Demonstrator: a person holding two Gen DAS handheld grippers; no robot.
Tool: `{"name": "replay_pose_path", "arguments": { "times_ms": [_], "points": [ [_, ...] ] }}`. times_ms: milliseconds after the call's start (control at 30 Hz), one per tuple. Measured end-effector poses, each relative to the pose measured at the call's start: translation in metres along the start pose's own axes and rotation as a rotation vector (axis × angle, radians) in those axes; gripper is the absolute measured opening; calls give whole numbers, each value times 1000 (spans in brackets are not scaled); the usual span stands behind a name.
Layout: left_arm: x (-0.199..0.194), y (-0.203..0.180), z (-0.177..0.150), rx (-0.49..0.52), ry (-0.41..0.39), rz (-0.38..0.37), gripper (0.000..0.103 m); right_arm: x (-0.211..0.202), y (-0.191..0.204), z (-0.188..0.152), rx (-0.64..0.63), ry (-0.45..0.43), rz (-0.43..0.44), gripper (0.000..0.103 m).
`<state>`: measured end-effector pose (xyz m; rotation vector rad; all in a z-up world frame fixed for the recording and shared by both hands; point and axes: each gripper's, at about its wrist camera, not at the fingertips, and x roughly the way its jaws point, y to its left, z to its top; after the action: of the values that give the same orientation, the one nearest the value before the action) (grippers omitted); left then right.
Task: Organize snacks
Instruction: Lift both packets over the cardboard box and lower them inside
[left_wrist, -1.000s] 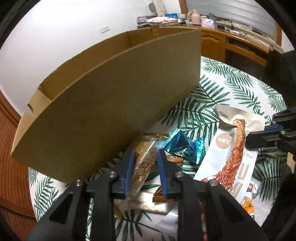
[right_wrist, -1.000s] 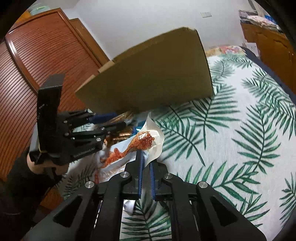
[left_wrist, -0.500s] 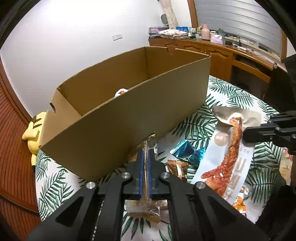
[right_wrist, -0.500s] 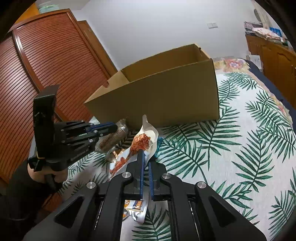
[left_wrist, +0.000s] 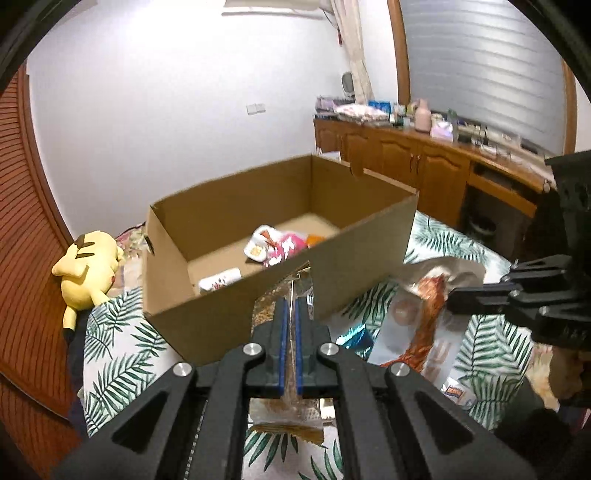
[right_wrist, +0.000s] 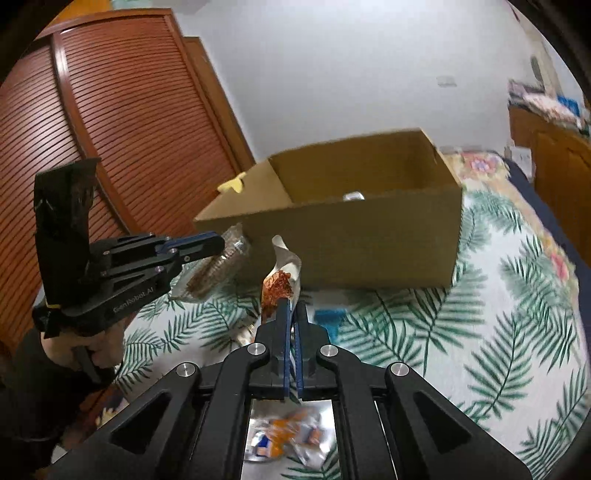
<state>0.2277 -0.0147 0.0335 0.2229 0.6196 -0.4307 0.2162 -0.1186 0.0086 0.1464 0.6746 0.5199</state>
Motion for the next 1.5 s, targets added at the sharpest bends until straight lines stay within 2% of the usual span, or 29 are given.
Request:
{"name": "replay_pose_path", "arguments": {
  "times_ms": [500,900,1200,1500],
  "points": [
    [-31,15,28,-65,-110,-13,0,-7,31,41,-147,-48,-11,0],
    [-42,32,63,-111,-205,5,0,-40,33,93,-221,-153,-31,0],
    [-22,44,81,-131,-226,3,0,-53,42,128,-268,-224,-59,0],
    [19,58,79,-162,-193,19,0,-35,33,152,-294,-238,-122,0]
  ]
}}
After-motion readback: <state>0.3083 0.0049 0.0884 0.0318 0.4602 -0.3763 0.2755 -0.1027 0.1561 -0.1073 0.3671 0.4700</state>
